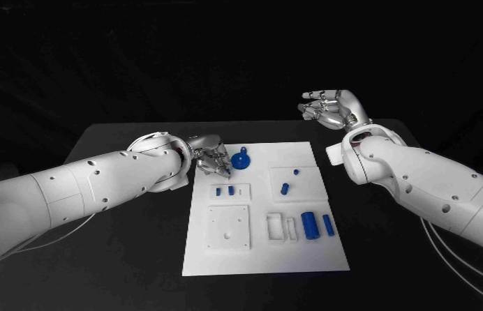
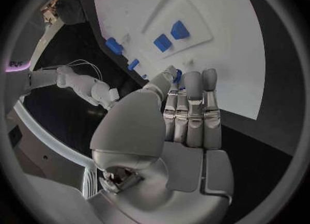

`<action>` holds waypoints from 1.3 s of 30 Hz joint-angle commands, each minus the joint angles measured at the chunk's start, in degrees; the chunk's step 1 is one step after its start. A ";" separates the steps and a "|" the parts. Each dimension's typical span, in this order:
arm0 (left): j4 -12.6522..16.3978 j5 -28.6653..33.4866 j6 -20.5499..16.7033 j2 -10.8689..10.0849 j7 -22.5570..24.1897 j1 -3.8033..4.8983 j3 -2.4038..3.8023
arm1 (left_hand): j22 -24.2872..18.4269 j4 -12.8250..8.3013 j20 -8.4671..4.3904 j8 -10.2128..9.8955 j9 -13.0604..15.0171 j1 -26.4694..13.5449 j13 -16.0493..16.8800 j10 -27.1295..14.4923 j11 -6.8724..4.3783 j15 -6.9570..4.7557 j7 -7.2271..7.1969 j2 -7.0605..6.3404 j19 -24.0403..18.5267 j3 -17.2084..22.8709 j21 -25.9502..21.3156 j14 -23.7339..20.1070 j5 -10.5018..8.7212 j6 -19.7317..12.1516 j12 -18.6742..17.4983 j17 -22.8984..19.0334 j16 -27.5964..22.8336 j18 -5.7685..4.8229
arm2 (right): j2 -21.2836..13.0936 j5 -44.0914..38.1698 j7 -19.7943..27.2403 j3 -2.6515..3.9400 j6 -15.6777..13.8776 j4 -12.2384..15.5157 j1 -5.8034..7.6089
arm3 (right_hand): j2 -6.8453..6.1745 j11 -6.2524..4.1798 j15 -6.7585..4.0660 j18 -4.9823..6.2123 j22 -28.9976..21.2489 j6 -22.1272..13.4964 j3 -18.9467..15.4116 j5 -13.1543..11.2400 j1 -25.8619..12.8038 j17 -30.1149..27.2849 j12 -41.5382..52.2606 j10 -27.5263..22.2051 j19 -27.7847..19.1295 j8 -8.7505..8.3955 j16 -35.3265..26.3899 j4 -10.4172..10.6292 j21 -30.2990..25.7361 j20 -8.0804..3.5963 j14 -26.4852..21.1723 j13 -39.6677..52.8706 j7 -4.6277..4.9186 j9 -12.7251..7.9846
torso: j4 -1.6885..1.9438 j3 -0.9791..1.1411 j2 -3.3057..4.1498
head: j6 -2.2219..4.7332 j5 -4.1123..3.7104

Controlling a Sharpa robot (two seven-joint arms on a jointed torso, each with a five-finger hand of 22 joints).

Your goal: Assemble the parts on the task board

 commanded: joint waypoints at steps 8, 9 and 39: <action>-0.32 -2.95 2.38 0.27 -0.38 -0.05 -0.07 | 1.23 -0.10 0.06 0.15 0.09 0.36 0.02 -0.53 -0.11 0.21 0.15 0.35 -0.58 0.08 0.39 -0.04 0.08 -0.42 0.22 -0.14 0.16 1.17 | 0.03 0.09 0.92 0.03 0.89 0.10 -0.02 | 0.30 -0.02 0.15 0.24 -0.06 -0.08 -0.29 0.32 -0.44 -0.10 -0.26 -0.27 -0.15 -0.02 -0.35 -0.11 0.04 0.26 -0.15 -0.02 0.06 0.00 | 0.04 -0.03 -0.01 | -0.06 -0.08; -0.38 -2.85 2.55 0.30 -0.41 -0.05 -0.08 | 1.23 -0.10 0.06 0.15 0.09 0.36 0.02 -0.53 -0.11 0.21 0.15 0.35 -0.58 0.08 0.39 -0.04 0.08 -0.42 0.22 -0.14 0.16 1.17 | 0.04 0.09 0.92 0.03 0.91 0.12 -0.02 | 0.30 -0.02 0.15 0.24 -0.06 -0.08 -0.29 0.32 -0.44 -0.10 -0.26 -0.27 -0.15 -0.02 -0.35 -0.11 0.04 0.26 -0.15 -0.02 0.06 0.00 | 0.02 -0.05 0.00 | -0.06 -0.09; -2.59 -2.97 2.10 2.27 -0.36 -0.80 -1.09 | 1.28 -0.28 0.13 0.13 0.05 0.53 0.03 -0.82 0.00 0.30 0.26 0.30 -0.99 0.32 0.69 -0.30 0.16 -0.76 0.23 -0.25 0.04 1.20 | 0.11 0.21 0.88 0.03 1.45 0.52 -0.03 | 0.43 -0.01 0.14 0.30 -0.05 0.11 -0.20 0.44 -0.69 -0.10 -0.30 -0.19 -0.01 -0.01 -0.71 -0.35 -0.01 0.26 0.12 -0.02 0.06 0.01 | 0.00 0.00 -0.01 | -0.15 -0.22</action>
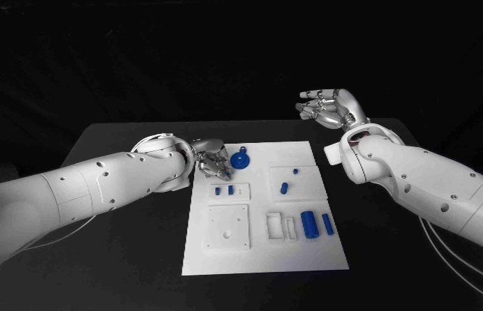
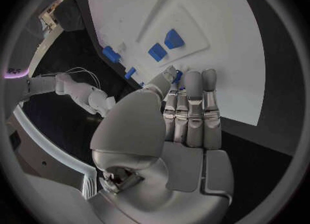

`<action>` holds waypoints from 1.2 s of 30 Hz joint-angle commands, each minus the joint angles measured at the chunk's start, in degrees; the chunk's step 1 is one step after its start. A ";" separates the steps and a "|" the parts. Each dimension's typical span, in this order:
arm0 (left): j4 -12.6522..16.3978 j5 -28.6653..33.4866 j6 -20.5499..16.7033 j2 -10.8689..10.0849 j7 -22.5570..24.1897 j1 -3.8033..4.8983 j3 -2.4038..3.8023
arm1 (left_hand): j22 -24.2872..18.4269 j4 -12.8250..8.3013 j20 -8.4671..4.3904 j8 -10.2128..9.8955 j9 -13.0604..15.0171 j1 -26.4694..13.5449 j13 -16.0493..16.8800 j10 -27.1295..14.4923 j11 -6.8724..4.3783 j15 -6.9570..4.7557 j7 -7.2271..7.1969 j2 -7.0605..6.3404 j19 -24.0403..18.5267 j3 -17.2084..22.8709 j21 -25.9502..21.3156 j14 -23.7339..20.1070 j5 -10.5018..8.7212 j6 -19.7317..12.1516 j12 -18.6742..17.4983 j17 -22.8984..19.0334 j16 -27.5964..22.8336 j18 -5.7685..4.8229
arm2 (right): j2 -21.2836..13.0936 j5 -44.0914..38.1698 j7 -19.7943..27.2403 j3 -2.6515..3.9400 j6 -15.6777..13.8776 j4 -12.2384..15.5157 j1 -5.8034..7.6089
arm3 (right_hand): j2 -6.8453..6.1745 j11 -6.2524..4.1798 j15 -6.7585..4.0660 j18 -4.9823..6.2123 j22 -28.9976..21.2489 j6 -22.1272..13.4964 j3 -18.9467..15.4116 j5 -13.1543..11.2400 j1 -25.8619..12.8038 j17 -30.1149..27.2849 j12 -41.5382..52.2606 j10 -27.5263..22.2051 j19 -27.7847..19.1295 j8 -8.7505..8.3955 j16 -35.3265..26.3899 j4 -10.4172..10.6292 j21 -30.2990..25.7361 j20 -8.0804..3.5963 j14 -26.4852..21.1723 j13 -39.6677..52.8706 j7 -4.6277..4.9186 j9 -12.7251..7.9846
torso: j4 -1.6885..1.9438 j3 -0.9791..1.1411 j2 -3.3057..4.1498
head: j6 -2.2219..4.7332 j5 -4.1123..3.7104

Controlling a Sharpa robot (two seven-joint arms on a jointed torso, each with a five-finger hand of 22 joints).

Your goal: Assemble the parts on the task board

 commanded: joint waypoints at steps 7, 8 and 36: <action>0.22 -2.49 0.20 -0.03 -0.51 -0.42 -0.58 | 1.31 -0.41 -0.11 0.30 0.02 0.33 0.02 -0.33 0.00 0.26 0.34 0.26 -0.55 0.52 0.83 -0.24 0.66 -0.10 0.02 -0.07 0.15 0.57 | -0.07 0.15 0.66 0.03 1.03 0.09 -0.02 | 0.24 -0.01 0.15 0.30 -0.07 0.13 -0.06 0.21 -0.51 -0.07 -0.29 -0.18 -0.03 -0.01 -0.17 -0.20 -0.03 0.27 0.13 -0.02 0.06 0.01 | 0.05 -0.03 0.01 | -0.06 -0.16; 0.28 -2.63 0.16 -0.07 -0.50 -0.42 -0.59 | 1.31 -0.41 -0.11 0.30 0.02 0.33 0.02 -0.33 0.00 0.26 0.34 0.26 -0.55 0.52 0.83 -0.24 0.66 -0.10 0.02 -0.07 0.15 0.57 | -0.09 0.15 0.65 0.03 1.05 0.10 -0.02 | 0.24 -0.01 0.15 0.30 -0.07 0.13 -0.06 0.21 -0.51 -0.07 -0.29 -0.18 -0.03 -0.01 -0.17 -0.20 -0.03 0.27 0.13 -0.02 0.06 0.01 | 0.04 -0.04 0.03 | -0.05 -0.14; 2.52 -0.19 -5.10 -1.83 2.68 -0.49 -0.44 | 1.22 -1.12 -0.43 0.32 0.08 0.11 0.02 0.62 -0.34 -0.08 0.14 -0.07 -0.17 1.07 2.44 0.74 0.96 0.77 0.01 0.36 1.08 0.71 | -0.10 0.17 0.62 0.03 1.24 0.03 -0.06 | 0.28 0.00 0.17 0.28 -0.07 0.10 -0.11 0.22 -0.56 -0.07 -0.31 -0.21 -0.06 -0.01 -0.23 -0.22 -0.08 0.28 0.10 -0.02 0.06 0.01 | 0.02 -0.02 0.01 | -0.04 -0.18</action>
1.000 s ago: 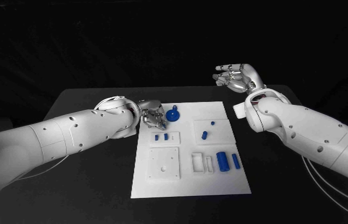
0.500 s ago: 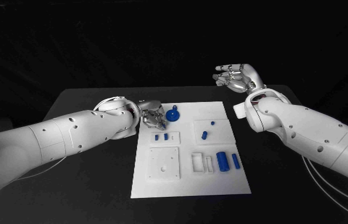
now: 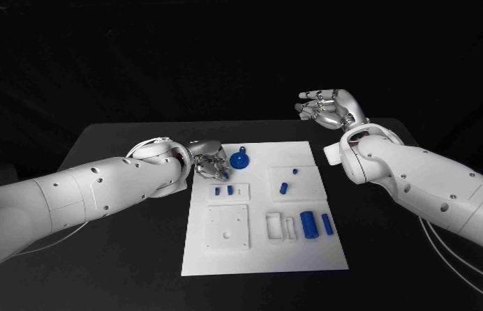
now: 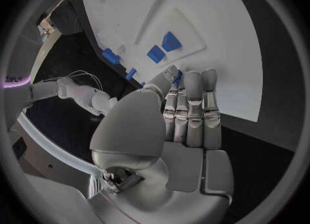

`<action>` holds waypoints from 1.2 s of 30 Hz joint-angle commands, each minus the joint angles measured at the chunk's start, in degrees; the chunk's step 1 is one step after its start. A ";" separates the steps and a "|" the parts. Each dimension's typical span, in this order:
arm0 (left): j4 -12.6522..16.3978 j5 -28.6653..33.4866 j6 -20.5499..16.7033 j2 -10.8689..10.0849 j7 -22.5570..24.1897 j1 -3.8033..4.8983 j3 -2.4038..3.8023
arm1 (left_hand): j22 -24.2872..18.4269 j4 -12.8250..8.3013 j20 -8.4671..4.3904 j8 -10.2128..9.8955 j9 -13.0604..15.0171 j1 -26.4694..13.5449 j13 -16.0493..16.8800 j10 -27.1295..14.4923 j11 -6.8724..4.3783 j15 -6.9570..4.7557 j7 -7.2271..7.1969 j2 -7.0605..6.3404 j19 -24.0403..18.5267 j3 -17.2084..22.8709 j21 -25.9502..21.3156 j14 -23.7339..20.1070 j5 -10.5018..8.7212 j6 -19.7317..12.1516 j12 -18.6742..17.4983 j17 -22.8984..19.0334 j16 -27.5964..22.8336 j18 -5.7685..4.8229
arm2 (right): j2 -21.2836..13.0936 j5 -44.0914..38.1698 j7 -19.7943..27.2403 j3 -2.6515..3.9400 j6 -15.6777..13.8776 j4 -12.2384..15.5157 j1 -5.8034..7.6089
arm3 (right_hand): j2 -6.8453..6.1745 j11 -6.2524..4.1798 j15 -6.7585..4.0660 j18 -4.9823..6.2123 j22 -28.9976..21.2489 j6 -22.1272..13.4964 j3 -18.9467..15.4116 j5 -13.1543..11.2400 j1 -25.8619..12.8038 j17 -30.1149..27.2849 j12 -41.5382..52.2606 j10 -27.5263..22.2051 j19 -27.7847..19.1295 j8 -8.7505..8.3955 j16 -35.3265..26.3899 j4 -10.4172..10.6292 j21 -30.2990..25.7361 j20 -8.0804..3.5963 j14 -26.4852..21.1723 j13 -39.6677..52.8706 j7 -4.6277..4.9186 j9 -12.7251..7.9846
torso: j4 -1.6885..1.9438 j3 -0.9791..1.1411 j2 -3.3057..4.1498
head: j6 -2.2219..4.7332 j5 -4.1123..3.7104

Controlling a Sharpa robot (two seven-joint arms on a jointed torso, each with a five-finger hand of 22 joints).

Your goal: Assemble the parts on the task board

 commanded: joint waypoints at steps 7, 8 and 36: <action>0.99 2.65 -1.77 -0.56 1.71 -0.07 0.16 | 1.23 -0.19 -0.21 0.13 -0.12 0.10 0.07 -0.31 0.12 0.08 0.24 0.02 -0.01 0.13 0.31 0.16 -0.09 -0.06 0.22 0.13 0.24 0.80 | 0.00 0.04 0.62 0.03 0.86 0.11 -0.05 | 0.04 0.00 0.17 0.29 -0.07 0.10 -0.11 0.26 -0.32 -0.08 -0.31 -0.22 -0.07 -0.01 -0.23 -0.22 -0.07 0.29 0.10 -0.02 0.06 0.01 | 0.09 0.02 -0.02 | -0.09 -0.02; 1.00 2.70 -1.77 -0.60 1.70 -0.07 0.17 | 1.23 -0.19 -0.21 0.13 -0.12 0.10 0.07 -0.31 0.12 0.08 0.24 0.02 -0.01 0.13 0.31 0.16 -0.09 -0.06 0.22 0.13 0.24 0.80 | 0.00 0.04 0.62 0.03 0.86 0.11 -0.05 | 0.04 0.00 0.17 0.29 -0.07 0.10 -0.11 0.26 -0.32 -0.08 -0.31 -0.22 -0.07 -0.01 -0.23 -0.22 -0.07 0.29 0.10 -0.02 0.06 0.01 | 0.08 0.02 -0.02 | -0.09 -0.01; -0.66 -0.26 0.45 0.06 0.31 -0.27 0.20 | 1.25 -0.39 -0.17 0.13 -0.16 0.26 0.07 -0.41 0.19 0.12 0.30 0.02 -0.23 0.25 0.68 0.05 -0.10 -0.15 0.21 0.08 0.20 0.88 | 0.02 0.04 0.60 0.03 1.03 0.10 -0.08 | 0.08 0.02 0.18 0.29 -0.07 0.02 -0.21 0.32 -0.32 -0.08 -0.31 -0.28 -0.10 -0.02 -0.25 -0.31 -0.13 0.31 0.06 -0.02 0.07 0.01 | 0.00 0.10 -0.03 | -0.15 0.15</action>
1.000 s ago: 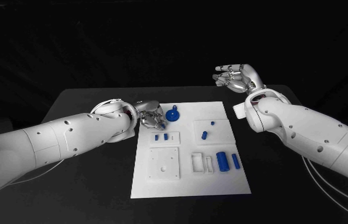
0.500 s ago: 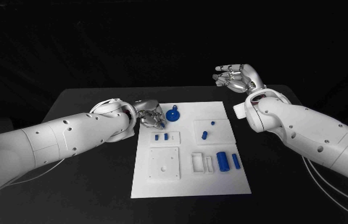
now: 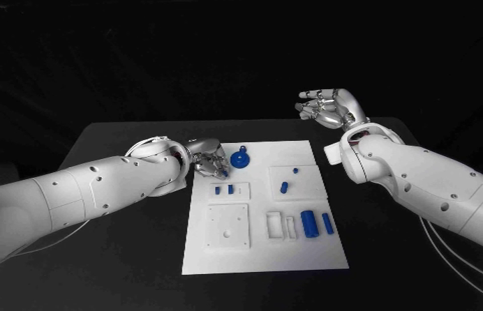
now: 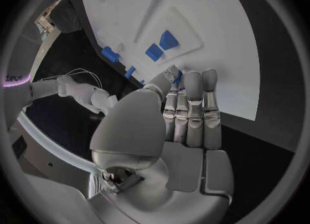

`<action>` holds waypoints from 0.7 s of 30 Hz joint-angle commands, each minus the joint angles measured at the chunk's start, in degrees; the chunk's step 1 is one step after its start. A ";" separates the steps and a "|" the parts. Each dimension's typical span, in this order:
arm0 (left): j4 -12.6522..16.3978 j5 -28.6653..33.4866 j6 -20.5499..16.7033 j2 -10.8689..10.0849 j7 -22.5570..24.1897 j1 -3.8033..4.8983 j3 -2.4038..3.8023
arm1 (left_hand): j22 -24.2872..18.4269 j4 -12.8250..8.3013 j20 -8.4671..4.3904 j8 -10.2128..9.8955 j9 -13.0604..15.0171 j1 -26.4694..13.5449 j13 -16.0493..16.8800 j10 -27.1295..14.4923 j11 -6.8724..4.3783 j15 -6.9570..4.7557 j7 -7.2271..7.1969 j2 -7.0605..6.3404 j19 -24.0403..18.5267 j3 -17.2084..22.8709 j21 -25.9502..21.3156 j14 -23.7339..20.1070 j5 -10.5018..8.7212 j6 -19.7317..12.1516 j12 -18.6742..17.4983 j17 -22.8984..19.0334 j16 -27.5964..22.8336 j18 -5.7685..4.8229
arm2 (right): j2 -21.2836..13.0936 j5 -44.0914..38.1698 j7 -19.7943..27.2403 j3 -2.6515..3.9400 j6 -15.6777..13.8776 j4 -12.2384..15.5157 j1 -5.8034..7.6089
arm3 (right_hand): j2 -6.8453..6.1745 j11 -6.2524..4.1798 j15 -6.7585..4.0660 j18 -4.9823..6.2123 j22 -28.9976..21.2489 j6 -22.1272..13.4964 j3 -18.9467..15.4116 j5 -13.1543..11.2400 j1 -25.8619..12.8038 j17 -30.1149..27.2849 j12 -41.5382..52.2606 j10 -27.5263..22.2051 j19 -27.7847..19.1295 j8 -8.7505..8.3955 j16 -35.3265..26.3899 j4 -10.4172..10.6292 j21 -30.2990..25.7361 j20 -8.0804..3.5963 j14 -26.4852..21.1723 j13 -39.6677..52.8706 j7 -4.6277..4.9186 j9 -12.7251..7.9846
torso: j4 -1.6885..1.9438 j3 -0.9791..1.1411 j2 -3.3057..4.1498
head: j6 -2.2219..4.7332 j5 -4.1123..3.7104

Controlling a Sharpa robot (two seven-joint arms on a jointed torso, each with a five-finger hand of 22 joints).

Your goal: Assemble the parts on the task board

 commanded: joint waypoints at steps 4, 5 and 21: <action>-0.19 -0.95 1.16 0.26 -0.17 -0.07 0.04 | 1.27 -0.15 -0.18 0.36 0.02 0.20 0.05 -0.39 0.17 0.11 0.38 0.11 -0.23 0.18 0.24 0.05 0.02 -0.04 0.33 0.03 0.20 1.12 | 0.02 0.00 0.61 0.03 0.81 0.10 -0.02 | 0.08 0.02 0.18 0.29 -0.08 0.02 -0.06 0.32 -0.32 -0.09 -0.31 -0.28 -0.10 -0.02 -0.25 -0.16 -0.13 0.31 0.06 -0.02 0.07 0.01 | -0.01 0.06 -0.01 | 0.03 -0.03; -0.22 -0.96 1.19 0.29 -0.16 -0.08 0.04 | 1.27 -0.15 -0.18 0.36 0.02 0.20 0.05 -0.39 0.17 0.11 0.38 0.11 -0.23 0.18 0.24 0.05 0.02 -0.04 0.33 0.03 0.20 1.12 | 0.02 0.00 0.61 0.03 0.81 0.11 -0.02 | 0.08 0.02 0.18 0.29 -0.08 0.02 -0.06 0.32 -0.32 -0.09 -0.31 -0.28 -0.10 -0.02 -0.25 -0.16 -0.13 0.31 0.06 -0.02 0.07 0.01 | 0.01 0.03 0.00 | 0.00 -0.04; -0.88 -1.80 2.09 1.39 -0.57 -0.36 -0.01 | 1.26 -0.19 -0.13 0.35 0.00 0.22 0.05 -0.55 0.23 0.15 0.43 0.11 -0.42 0.17 0.44 -0.04 -0.04 -0.22 0.32 -0.02 0.12 1.15 | 0.05 0.00 0.61 0.03 0.88 0.14 -0.02 | 0.08 0.02 0.18 0.29 -0.08 0.02 -0.06 0.32 -0.32 -0.09 -0.31 -0.28 -0.10 -0.02 -0.25 -0.16 -0.13 0.31 0.06 -0.02 0.07 0.01 | -0.02 0.00 0.00 | -0.06 -0.04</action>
